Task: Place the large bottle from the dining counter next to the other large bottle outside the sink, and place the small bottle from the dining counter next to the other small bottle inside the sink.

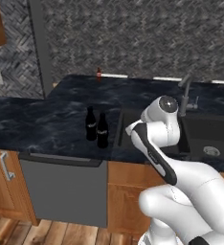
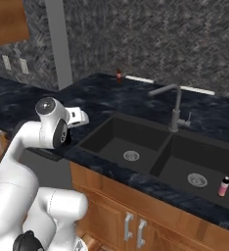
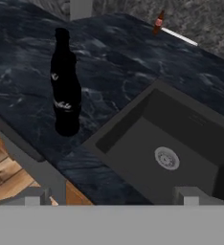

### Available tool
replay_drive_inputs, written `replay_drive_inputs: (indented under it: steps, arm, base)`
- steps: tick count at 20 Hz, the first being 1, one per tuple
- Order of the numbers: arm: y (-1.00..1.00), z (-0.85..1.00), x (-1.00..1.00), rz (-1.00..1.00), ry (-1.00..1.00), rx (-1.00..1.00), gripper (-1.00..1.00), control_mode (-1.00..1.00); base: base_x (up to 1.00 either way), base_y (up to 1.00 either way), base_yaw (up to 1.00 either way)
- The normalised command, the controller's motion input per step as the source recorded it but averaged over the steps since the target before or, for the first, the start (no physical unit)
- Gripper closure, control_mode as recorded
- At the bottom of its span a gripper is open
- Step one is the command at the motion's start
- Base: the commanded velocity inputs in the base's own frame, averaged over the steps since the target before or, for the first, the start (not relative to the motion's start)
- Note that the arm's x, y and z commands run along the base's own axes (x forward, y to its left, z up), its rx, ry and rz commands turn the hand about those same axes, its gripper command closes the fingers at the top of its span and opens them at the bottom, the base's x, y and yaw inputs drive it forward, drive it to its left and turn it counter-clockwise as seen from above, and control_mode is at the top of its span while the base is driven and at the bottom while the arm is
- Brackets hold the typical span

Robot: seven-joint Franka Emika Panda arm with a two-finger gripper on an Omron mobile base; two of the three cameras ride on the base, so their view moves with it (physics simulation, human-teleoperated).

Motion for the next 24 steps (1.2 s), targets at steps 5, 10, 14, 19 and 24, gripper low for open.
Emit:
replay_drive_inputs:
  steps: [5,10,14,19,24]
  arm:
    - [0.00,0.00,0.00,0.00,0.00,0.00,-1.00,1.00]
    - [0.00,0.00,0.00,0.00,0.00,0.00,-1.00,1.00]
    - [0.00,0.00,0.00,0.00,0.00,0.00,-1.00,1.00]
    - [0.00,0.00,0.00,0.00,0.00,0.00,-1.00,1.00]
    - [0.00,0.00,0.00,0.00,0.00,0.00,-1.00,1.00]
  base:
    - [-0.79,0.26,0.00]
    - [-0.29,-0.15,-0.01]
    - [-0.01,-0.74,-0.02]
    - [-0.03,-0.87,0.00]
    - [-0.05,-0.88,0.00]
